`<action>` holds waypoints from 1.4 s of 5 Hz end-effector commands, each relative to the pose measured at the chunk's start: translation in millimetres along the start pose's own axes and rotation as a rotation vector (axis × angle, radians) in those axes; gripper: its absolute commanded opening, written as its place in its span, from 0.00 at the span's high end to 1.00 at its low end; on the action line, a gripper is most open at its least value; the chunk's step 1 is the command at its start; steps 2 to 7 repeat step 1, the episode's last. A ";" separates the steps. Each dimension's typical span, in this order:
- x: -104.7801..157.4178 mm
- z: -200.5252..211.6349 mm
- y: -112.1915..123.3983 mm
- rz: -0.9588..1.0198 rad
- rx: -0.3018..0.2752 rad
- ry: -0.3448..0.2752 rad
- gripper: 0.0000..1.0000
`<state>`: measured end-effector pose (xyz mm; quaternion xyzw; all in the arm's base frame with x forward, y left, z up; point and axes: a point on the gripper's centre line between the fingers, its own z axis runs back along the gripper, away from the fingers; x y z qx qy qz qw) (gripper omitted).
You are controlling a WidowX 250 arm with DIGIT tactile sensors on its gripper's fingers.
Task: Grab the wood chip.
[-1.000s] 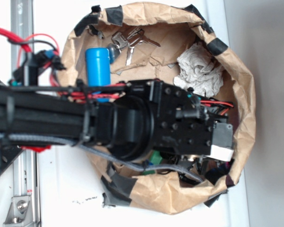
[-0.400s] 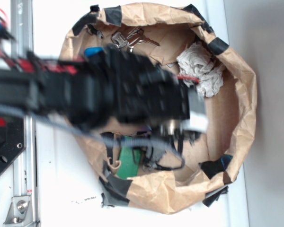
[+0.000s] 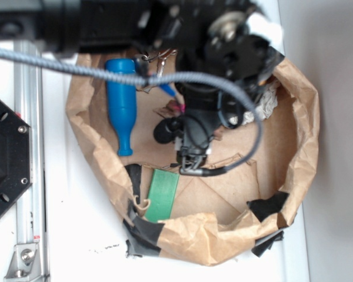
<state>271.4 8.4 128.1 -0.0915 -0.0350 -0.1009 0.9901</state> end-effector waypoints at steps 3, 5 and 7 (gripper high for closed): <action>9.0 49.0 -22.4 0.076 0.123 -0.071 1.00; 9.0 49.0 -22.4 0.076 0.123 -0.071 1.00; 9.0 49.0 -22.4 0.076 0.123 -0.071 1.00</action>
